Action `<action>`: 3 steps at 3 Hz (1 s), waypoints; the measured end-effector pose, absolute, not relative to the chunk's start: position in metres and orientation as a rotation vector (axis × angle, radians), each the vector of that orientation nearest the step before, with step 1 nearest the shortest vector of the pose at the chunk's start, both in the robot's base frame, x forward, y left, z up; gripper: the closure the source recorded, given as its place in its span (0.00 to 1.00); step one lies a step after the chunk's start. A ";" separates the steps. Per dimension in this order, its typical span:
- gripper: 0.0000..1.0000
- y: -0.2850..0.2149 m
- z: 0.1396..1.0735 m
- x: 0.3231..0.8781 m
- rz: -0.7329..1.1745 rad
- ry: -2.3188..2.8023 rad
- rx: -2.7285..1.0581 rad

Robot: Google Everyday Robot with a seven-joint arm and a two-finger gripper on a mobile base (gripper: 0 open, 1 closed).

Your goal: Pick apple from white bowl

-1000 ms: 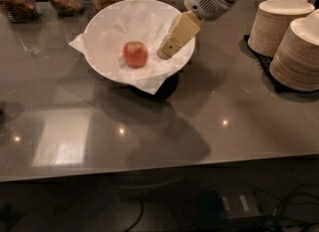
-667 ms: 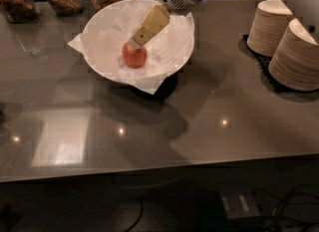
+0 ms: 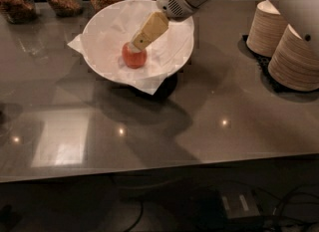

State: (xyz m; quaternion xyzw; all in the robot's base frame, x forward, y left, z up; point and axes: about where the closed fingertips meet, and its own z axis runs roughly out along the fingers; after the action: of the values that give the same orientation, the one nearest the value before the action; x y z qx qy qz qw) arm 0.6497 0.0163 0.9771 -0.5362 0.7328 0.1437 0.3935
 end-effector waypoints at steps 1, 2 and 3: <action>0.00 0.036 0.958 0.662 0.403 1.803 -1.366; 0.18 0.053 0.939 0.671 0.436 1.776 -1.375; 0.35 0.062 0.921 0.677 0.459 1.773 -1.377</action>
Offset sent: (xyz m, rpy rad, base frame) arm 0.0334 0.0525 -0.0601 0.0939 -0.0269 0.0870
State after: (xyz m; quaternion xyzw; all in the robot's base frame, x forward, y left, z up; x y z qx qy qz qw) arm 0.6772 0.0617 0.9207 -0.5475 0.7048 0.1825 0.4125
